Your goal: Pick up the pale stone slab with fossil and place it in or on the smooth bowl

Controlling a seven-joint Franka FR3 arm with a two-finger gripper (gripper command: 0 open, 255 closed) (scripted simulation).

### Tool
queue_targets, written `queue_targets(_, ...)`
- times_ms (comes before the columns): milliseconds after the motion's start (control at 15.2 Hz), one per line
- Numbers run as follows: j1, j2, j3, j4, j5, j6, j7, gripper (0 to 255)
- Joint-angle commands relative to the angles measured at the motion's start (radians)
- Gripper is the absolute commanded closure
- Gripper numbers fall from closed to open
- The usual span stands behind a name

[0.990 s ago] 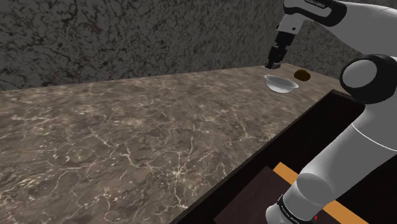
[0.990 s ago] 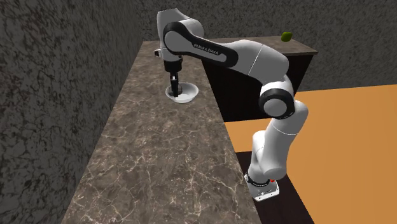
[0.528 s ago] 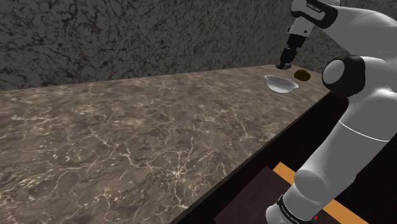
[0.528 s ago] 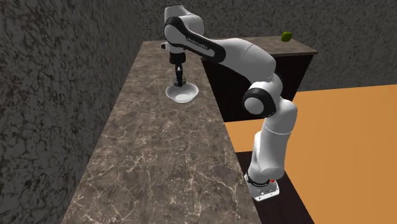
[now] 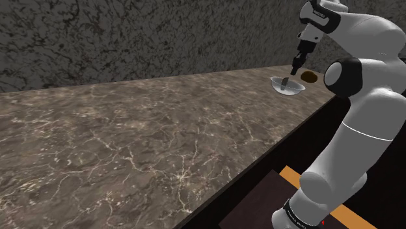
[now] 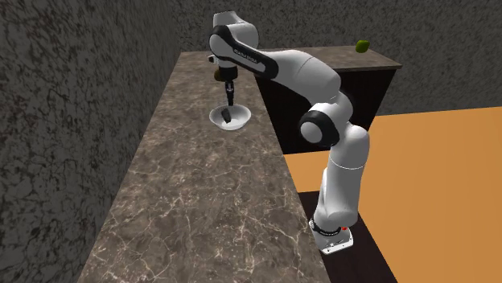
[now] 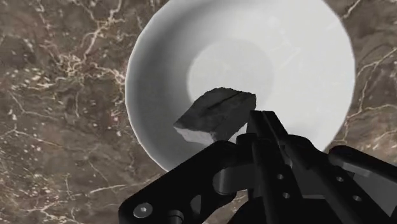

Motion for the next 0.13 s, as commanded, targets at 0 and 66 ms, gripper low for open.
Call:
queue_targets(0, 0.0, 0.0, 0.0, 0.0, 0.0, 0.0, 0.0, 0)
queue_targets(66, 0.07, -0.135, 0.007, -0.205, -0.073, 0.196, 0.369, 0)
